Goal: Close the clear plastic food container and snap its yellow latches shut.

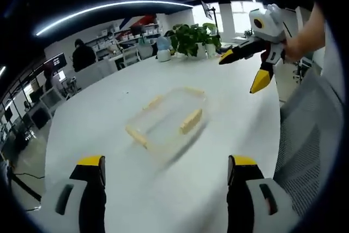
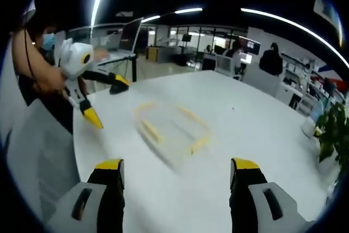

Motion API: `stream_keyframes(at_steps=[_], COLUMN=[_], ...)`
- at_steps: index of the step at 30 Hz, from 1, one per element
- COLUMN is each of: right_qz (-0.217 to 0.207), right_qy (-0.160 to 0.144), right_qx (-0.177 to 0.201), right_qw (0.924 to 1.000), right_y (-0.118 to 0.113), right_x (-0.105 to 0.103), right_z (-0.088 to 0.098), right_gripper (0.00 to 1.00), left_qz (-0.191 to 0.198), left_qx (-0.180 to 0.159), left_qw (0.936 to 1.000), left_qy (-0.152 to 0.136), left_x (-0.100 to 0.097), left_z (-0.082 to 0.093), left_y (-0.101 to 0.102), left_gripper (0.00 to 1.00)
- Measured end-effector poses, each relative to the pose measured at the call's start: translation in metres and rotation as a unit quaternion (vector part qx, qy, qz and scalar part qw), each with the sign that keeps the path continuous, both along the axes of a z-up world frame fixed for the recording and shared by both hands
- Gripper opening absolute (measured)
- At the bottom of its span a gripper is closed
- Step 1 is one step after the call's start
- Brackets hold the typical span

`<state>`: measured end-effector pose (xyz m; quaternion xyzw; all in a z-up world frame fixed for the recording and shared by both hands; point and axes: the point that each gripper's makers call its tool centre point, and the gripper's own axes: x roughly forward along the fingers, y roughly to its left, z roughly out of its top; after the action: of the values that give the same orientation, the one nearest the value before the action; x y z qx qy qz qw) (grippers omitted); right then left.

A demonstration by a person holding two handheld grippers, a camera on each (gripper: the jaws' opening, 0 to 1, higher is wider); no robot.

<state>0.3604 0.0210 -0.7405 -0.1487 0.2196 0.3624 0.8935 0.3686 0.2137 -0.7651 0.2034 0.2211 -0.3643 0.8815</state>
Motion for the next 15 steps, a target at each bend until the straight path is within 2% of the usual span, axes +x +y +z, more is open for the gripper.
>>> stream_keyframes(at_steps=[10,15], right_qz=[-0.018,-0.025], right_qy=[0.000,0.003], right_qx=[0.011,0.013], right_qw=[0.9998,0.9996], right_y=[-0.016,-0.024], right_x=[-0.018,-0.029], right_z=[-0.003,-0.006], right_gripper=[0.80,0.80], left_qz=[0.014,0.025], left_qx=[-0.013,-0.034], left_qw=[0.9998,0.9991], left_qy=[0.001,-0.001], left_x=[-0.018,-0.025], left_z=[0.000,0.003], left_y=[0.003,0.004], left_gripper=[0.95,0.96])
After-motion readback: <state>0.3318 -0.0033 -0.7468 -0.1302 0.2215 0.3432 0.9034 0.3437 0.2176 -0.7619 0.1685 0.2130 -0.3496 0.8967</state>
